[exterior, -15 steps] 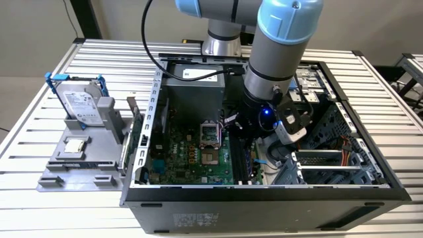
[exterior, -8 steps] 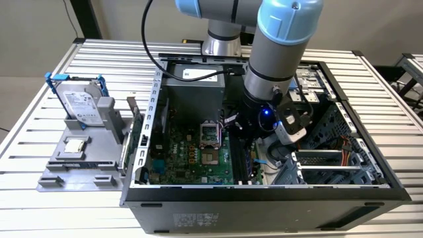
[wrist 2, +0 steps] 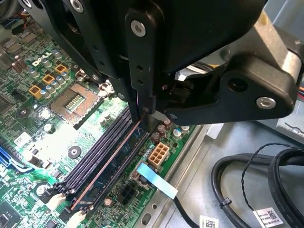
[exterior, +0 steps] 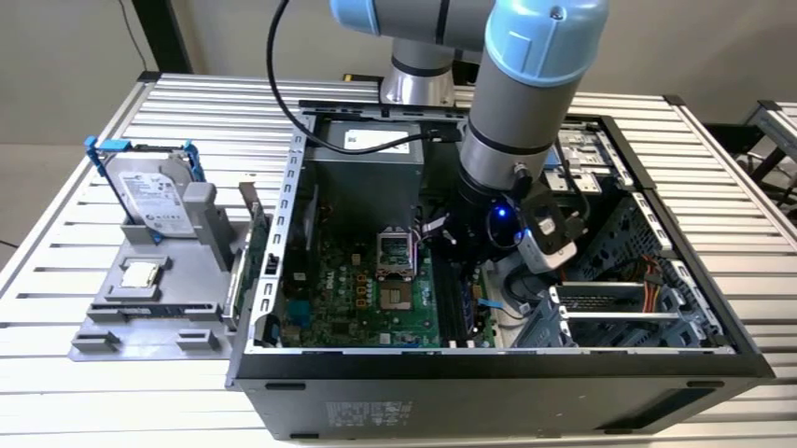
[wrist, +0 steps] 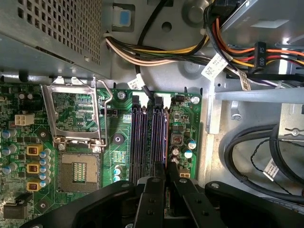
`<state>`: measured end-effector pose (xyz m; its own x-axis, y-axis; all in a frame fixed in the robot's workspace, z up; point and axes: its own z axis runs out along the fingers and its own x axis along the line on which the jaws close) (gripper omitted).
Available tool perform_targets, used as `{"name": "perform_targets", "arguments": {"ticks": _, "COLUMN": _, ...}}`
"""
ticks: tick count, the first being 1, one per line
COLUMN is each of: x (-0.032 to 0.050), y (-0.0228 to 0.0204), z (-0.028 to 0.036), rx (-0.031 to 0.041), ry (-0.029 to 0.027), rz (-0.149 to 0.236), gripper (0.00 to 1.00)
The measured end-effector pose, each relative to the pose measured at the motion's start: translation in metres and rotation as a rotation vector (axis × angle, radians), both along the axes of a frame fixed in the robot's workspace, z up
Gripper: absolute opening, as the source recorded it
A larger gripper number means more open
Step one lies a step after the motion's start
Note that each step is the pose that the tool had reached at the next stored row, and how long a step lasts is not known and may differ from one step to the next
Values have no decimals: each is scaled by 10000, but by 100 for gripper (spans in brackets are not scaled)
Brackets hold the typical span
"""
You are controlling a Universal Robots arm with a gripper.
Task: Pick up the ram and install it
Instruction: 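Insert the ram into the slot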
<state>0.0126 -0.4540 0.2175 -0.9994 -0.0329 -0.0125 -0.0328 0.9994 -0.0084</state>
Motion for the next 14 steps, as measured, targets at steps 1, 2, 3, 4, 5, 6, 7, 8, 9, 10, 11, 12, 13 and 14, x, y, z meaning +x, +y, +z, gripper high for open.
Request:
{"name": "perform_targets", "arguments": {"ticks": 1, "x": 0, "y": 0, "z": 2, "rx": 0, "ry": 0, "rz": -1, "gripper": 0}}
{"name": "perform_targets", "arguments": {"ticks": 2, "x": 0, "y": 0, "z": 4, "rx": 1, "ry": 1, "rz": 0, "gripper": 0}}
{"name": "perform_targets", "arguments": {"ticks": 3, "x": 1, "y": -1, "z": 8, "rx": 2, "ry": 1, "rz": 0, "gripper": 0}}
{"name": "perform_targets", "arguments": {"ticks": 4, "x": 2, "y": 2, "z": 9, "rx": 21, "ry": -5, "rz": 0, "gripper": 0}}
{"name": "perform_targets", "arguments": {"ticks": 5, "x": 1, "y": 0, "z": 16, "rx": 10, "ry": 0, "rz": 1, "gripper": 0}}
{"name": "perform_targets", "arguments": {"ticks": 6, "x": 1, "y": -2, "z": 24, "rx": 2, "ry": 0, "rz": 0, "gripper": 0}}
{"name": "perform_targets", "arguments": {"ticks": 7, "x": 1, "y": -4, "z": 25, "rx": 0, "ry": 1, "rz": -1, "gripper": 0}}
{"name": "perform_targets", "arguments": {"ticks": 8, "x": 1, "y": -4, "z": 26, "rx": -1, "ry": 1, "rz": 0, "gripper": 0}}
{"name": "perform_targets", "arguments": {"ticks": 9, "x": 1, "y": -5, "z": 25, "rx": 0, "ry": 1, "rz": -1, "gripper": 0}}
{"name": "perform_targets", "arguments": {"ticks": 10, "x": 1, "y": -7, "z": 26, "rx": -1, "ry": 3, "rz": -2, "gripper": 0}}
{"name": "perform_targets", "arguments": {"ticks": 11, "x": 1, "y": -8, "z": 27, "rx": 0, "ry": 7, "rz": -10, "gripper": 0}}
{"name": "perform_targets", "arguments": {"ticks": 12, "x": 1, "y": -9, "z": 33, "rx": -3, "ry": 12, "rz": -32, "gripper": 0}}
{"name": "perform_targets", "arguments": {"ticks": 13, "x": 1, "y": -9, "z": 39, "rx": -2, "ry": 21, "rz": -60, "gripper": 0}}
{"name": "perform_targets", "arguments": {"ticks": 14, "x": 2, "y": -9, "z": 45, "rx": -2, "ry": 30, "rz": -82, "gripper": 0}}
